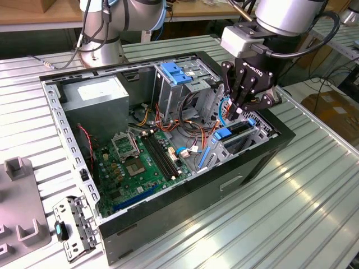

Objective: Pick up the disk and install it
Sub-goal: 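Insert the first disk wire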

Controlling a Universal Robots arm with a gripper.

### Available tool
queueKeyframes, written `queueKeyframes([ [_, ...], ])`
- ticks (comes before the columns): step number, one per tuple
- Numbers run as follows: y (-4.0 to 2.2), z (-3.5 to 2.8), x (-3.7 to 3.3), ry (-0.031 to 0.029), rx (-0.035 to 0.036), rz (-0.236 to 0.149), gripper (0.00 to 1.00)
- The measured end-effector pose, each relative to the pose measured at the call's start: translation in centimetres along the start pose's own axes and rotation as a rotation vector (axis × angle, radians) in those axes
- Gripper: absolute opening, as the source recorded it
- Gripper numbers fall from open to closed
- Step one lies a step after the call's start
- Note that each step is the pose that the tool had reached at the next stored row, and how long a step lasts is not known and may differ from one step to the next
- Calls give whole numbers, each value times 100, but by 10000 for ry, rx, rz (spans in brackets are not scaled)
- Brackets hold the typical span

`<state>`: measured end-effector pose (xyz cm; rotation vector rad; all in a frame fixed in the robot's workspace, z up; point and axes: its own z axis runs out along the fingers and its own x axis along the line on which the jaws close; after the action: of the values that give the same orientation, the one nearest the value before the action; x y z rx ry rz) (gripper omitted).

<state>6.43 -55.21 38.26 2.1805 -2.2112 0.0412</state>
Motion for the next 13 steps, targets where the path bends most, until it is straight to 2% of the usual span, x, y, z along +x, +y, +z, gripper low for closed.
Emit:
queueKeyframes([
  [5, -6, 2, 0, -1, 1, 0, 11],
  [6, -24, 3, 0, -2, 0, -1, 11],
  [9, -143, 1, -2, 15, 0, 0, 11],
  [11, -197, 2, -3, 24, 0, 0, 11],
  [13, -214, 2, -4, 26, 12, -255, 11],
])
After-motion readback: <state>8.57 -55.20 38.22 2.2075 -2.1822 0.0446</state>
